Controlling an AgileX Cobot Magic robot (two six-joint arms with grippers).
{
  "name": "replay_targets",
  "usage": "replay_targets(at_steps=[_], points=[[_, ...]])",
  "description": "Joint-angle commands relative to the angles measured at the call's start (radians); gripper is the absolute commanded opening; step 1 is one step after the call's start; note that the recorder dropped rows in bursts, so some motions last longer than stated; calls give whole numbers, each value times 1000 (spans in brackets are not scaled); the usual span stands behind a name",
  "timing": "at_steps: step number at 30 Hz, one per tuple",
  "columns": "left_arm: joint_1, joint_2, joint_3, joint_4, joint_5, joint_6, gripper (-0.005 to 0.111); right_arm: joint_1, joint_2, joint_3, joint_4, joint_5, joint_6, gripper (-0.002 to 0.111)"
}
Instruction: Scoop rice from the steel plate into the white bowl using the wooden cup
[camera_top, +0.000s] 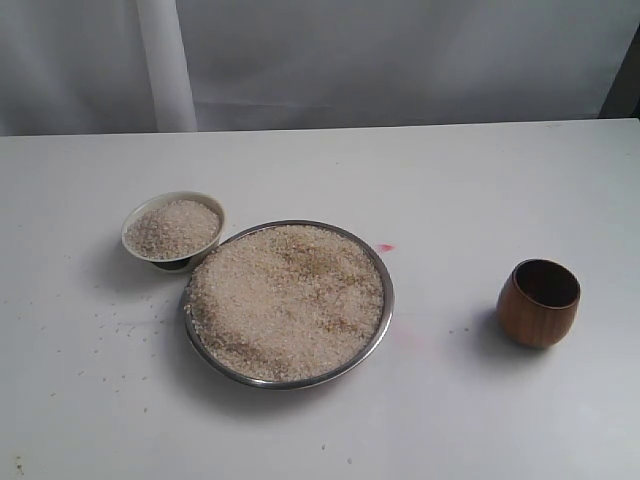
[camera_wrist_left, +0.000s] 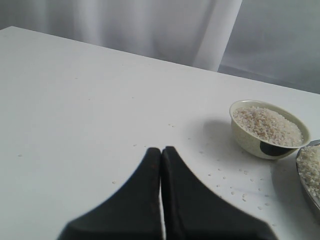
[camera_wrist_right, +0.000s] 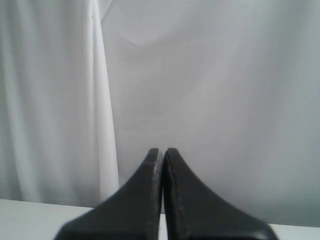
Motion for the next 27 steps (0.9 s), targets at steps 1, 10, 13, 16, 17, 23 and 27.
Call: replay_targets(at_steps=[1, 10, 13, 16, 17, 23, 27], points=[[-6, 0, -1, -5, -6, -4, 0, 4, -7, 6, -3, 2, -11, 0], [-6, 0, -1, -5, -6, -4, 0, 4, -7, 6, 1, 2, -11, 0], [-6, 0, -1, -5, -6, -4, 0, 4, -7, 6, 0, 7, -11, 0], [-6, 0, -1, -5, -6, -4, 0, 13, -54, 6, 7, 105, -11, 0], [-6, 0, -1, -5, -6, -4, 0, 7, -84, 6, 7, 162, -11, 0], [-6, 0, -1, -5, -6, -4, 0, -123, -250, 6, -54, 462, -18, 0], [-6, 0, -1, -5, -6, -4, 0, -237, -364, 6, -201, 535, -19, 0]])
